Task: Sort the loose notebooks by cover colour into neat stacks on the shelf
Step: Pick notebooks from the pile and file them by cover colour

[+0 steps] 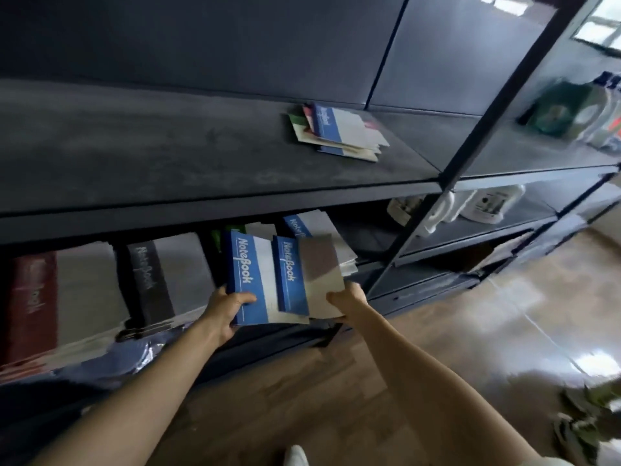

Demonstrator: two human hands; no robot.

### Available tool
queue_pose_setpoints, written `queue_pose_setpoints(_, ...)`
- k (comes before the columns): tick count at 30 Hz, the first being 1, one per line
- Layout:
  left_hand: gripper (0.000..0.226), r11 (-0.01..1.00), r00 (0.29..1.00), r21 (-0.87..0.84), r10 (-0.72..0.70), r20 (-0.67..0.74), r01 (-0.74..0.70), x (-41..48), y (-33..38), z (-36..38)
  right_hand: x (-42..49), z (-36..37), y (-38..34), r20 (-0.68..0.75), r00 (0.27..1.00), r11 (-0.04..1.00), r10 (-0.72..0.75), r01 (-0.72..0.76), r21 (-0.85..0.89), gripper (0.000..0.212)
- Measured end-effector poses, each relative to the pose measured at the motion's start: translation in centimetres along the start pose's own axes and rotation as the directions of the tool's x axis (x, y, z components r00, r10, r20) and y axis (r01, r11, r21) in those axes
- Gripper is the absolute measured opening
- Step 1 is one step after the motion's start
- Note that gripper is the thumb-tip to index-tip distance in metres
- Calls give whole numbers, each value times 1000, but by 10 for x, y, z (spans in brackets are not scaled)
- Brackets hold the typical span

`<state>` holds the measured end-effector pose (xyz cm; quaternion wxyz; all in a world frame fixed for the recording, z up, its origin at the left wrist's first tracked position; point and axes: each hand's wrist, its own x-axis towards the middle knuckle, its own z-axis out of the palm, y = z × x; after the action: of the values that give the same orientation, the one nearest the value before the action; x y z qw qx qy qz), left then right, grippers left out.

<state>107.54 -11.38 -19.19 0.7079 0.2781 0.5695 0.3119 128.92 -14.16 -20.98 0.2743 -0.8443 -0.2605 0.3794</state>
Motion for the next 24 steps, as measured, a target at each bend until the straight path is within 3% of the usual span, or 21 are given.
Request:
queue_pose_setpoints(8, 42, 999, 986, -47, -29, -162, 21, 25, -13, 55, 111, -60, -14, -39, 990, 957, -133, 118, -265, 36)
queue_pose_setpoints(15, 46, 989, 952, -148, -27, -305, -20, 32, -12, 65, 149, -39, -38, -21, 984, 959, -176, 166, -231, 41)
queue_pose_setpoints(20, 44, 982, 936, -191, -54, -348, -14, 36, -14, 73, 164, -26, -34, 79, 940, 841, -331, 332, -427, 40)
queue_pose_setpoints(24, 40, 986, 938, -163, -68, -341, 12, 31, -17, 79, 162, -28, -26, 175, 944, 734, -279, 327, -596, 46)
